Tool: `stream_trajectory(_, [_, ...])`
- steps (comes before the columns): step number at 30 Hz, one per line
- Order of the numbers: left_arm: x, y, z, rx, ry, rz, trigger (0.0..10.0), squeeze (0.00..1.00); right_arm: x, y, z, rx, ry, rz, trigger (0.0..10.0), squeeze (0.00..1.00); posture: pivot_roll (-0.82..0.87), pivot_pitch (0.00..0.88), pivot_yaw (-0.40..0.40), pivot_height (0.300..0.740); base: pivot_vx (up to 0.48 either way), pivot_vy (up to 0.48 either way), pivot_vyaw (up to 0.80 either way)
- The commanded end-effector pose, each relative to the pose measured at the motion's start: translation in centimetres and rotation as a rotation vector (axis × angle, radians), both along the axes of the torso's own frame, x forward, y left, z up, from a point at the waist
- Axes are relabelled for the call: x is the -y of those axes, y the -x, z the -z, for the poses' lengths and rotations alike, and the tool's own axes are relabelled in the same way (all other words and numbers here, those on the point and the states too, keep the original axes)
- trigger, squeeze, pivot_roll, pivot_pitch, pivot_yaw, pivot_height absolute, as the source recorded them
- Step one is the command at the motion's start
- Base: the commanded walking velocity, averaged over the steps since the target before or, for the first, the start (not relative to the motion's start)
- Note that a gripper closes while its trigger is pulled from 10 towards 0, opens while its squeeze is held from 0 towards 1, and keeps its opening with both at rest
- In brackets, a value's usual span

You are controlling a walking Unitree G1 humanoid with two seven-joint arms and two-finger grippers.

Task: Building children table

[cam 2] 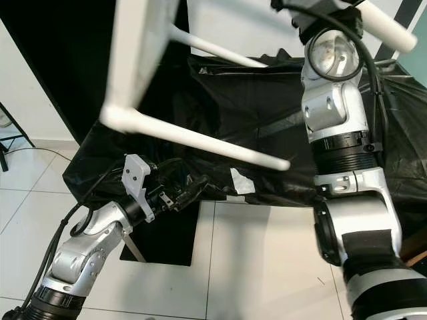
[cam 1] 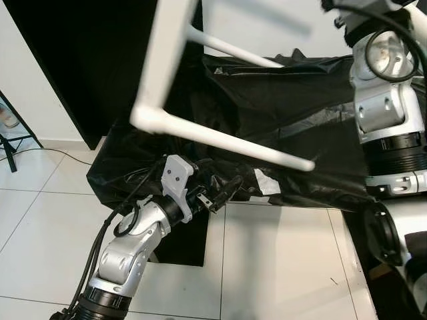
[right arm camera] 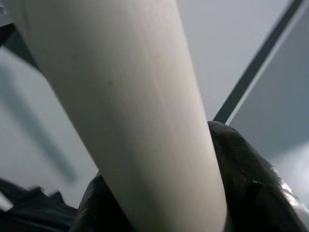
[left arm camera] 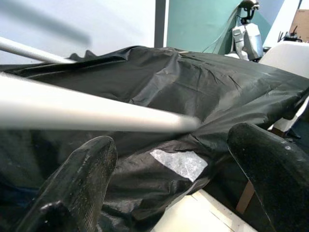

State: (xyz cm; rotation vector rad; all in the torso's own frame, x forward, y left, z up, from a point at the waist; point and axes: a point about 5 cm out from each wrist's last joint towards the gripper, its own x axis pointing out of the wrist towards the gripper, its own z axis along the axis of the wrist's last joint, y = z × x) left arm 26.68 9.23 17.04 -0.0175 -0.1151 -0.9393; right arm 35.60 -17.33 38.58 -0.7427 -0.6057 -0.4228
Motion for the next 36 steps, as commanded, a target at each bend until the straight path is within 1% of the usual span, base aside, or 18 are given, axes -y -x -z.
stream_trajectory(1, [0.3,0.0,0.2,-0.009,-0.011,0.023,10.0,0.0,0.7,1.7,-1.6,0.137,-0.172,-0.049,10.0,0.0,-0.04,0.0,0.037,0.74,0.0,0.0,0.0])
stream_trajectory(4, [0.3,0.0,0.2,-0.01,-0.01,0.023,10.0,0.0,1.0,2.1,-1.1,0.149,-0.193,-0.039,10.0,0.0,-0.03,0.0,0.034,0.74,0.0,0.0,0.0])
stream_trajectory(6, [0.2,0.1,0.3,-0.014,-0.006,0.017,10.0,0.0,2.5,2.9,1.4,0.139,-0.25,0.027,10.0,0.0,-0.03,0.0,0.033,0.74,0.0,0.0,0.0])
stream_trajectory(7, [0.2,0.2,0.3,-0.015,-0.006,0.015,10.0,0.0,3.1,3.0,2.9,0.096,-0.277,0.043,10.0,0.0,-0.03,0.0,0.033,0.74,0.0,0.0,0.0])
stream_trajectory(8, [0.2,0.2,0.3,-0.015,-0.006,0.015,10.0,0.0,3.1,3.0,2.9,0.096,-0.277,0.043,10.0,0.0,-0.03,0.0,0.033,0.74,0.0,0.0,0.0])
stream_trajectory(11, [0.0,0.4,0.5,-0.023,-0.007,0.009,10.0,0.0,6.4,3.7,8.3,-0.005,-0.395,0.197,10.0,0.0,-0.02,0.0,0.035,0.74,0.0,0.0,0.0])
stream_trajectory(12, [0.0,0.4,0.5,-0.023,-0.007,0.009,10.0,0.0,6.4,3.7,8.3,-0.005,-0.395,0.197,10.0,0.0,-0.02,0.0,0.035,0.74,0.0,0.0,0.0])
stream_trajectory(15, [-0.3,0.5,0.6,-0.029,-0.01,0.007,10.0,0.0,8.1,4.5,10.9,-0.051,-0.458,0.266,10.0,0.0,-0.02,0.0,0.043,0.74,0.0,0.0,0.0])
stream_trajectory(18, [-0.4,0.5,0.6,-0.029,-0.014,0.006,10.0,0.0,8.7,4.9,11.6,-0.057,-0.475,0.294,10.0,0.0,-0.02,0.0,0.047,0.74,0.0,0.0,0.0])
stream_trajectory(21, [-0.5,0.3,0.3,-0.023,-0.015,0.003,10.0,0.0,10.9,5.8,12.7,-0.021,-0.589,0.319,10.0,0.0,-0.01,0.0,0.059,0.74,0.0,0.0,0.0])
stream_trajectory(23, [-0.5,0.3,0.3,-0.023,-0.015,0.003,10.0,0.0,10.9,5.8,12.7,-0.021,-0.589,0.319,10.0,0.0,-0.01,0.0,0.059,0.74,0.0,0.0,0.0])
stream_trajectory(26, [-0.7,0.1,-0.1,-0.005,-0.017,-0.015,10.0,0.0,12.7,6.0,12.7,0.001,-0.642,0.313,10.0,0.0,-0.01,0.0,0.068,0.74,0.0,0.0,0.0])
stream_trajectory(28, [-0.7,0.1,-0.2,0.0,-0.021,-0.02,10.0,0.0,13.2,6.1,12.6,0.007,-0.651,0.311,10.0,0.0,-0.01,0.0,0.068,0.74,0.0,0.0,0.0])
stream_trajectory(29, [-0.8,0.0,-0.2,-0.01,-0.019,-0.033,10.0,0.0,13.9,6.0,12.5,0.013,-0.642,0.309,10.0,0.0,-0.01,0.0,0.068,0.74,0.0,0.0,0.0])
stream_trajectory(30, [-0.9,0.0,-0.2,-0.007,-0.02,-0.044,10.0,0.0,14.5,5.9,12.5,0.025,-0.68,0.273,10.0,0.0,0.0,0.0,0.069,0.74,0.0,0.0,0.0])
stream_trajectory(31, [-1.0,0.0,-0.2,-0.016,-0.015,-0.051,10.0,0.0,15.0,6.0,12.4,0.028,-0.659,0.284,10.0,0.0,0.0,0.0,0.068,0.74,0.0,0.0,0.0])
stream_trajectory(35, [-1.1,0.1,-0.1,-0.007,-0.028,-0.065,10.0,0.0,15.9,6.0,12.4,0.048,-0.686,0.255,10.0,0.0,0.0,0.0,0.069,0.74,0.0,0.0,0.0])
stream_trajectory(36, [-1.0,0.2,0.0,-0.012,-0.023,-0.077,10.0,0.0,16.8,5.9,12.1,0.046,-0.677,0.26,10.0,0.0,0.01,0.0,0.068,0.74,0.0,0.0,0.0])
